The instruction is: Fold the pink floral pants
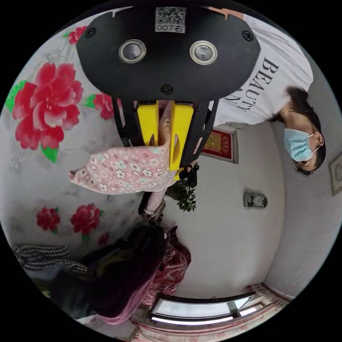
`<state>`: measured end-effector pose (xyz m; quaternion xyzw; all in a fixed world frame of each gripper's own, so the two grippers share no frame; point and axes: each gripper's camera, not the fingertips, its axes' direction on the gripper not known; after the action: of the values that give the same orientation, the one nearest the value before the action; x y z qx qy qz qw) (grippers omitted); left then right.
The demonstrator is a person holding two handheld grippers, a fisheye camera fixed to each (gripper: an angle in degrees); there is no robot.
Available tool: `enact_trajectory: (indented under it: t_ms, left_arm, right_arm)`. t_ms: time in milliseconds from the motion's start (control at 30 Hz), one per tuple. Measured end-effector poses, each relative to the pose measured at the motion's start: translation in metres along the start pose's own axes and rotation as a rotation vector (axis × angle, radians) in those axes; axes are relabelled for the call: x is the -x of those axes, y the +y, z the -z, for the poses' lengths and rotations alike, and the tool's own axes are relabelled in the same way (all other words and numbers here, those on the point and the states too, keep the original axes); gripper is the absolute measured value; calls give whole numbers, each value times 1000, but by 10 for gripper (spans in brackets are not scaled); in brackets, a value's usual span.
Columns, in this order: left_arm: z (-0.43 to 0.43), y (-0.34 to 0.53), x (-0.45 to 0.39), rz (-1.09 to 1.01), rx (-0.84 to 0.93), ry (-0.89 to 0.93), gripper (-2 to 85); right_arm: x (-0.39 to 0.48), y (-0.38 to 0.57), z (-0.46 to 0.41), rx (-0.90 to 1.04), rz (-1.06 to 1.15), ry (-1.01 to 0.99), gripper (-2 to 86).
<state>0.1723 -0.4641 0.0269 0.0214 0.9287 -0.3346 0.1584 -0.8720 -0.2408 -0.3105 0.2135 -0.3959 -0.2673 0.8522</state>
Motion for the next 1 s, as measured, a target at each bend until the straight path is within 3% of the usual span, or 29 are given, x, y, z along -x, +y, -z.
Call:
enact_trajectory:
  t_ms: [233, 367, 500, 567, 633, 700, 867, 1000]
  left_arm:
    - [255, -27, -87, -115, -222, -326, 50]
    - [357, -10, -70, 146, -335, -652, 102]
    - [378, 61, -38, 351, -496, -844, 101]
    - [340, 114, -30, 322, -553, -899, 88]
    - [285, 142, -27, 279, -493, -950, 77]
    - [216, 160, -27, 237, -383, -964, 61]
    - [-18, 156, -66, -28, -13, -704, 3]
    - [-163, 131, -116, -251, 273, -699, -8]
  right_arm:
    - [114, -128, -232, 99, 256, -133, 4]
    - [108, -150, -380, 249, 274, 15, 20]
    - [30, -107, -420, 413, 205, 226, 26]
    - [-28, -53, -393, 480, 193, 357, 30]
    - [-72, -4, -352, 505, 154, 518, 33]
    - [-110, 49, -300, 516, 72, 672, 33]
    - [-138, 198, -158, 500, -129, 1108, 24]
    - [-146, 264, -124, 504, -202, 1291, 9]
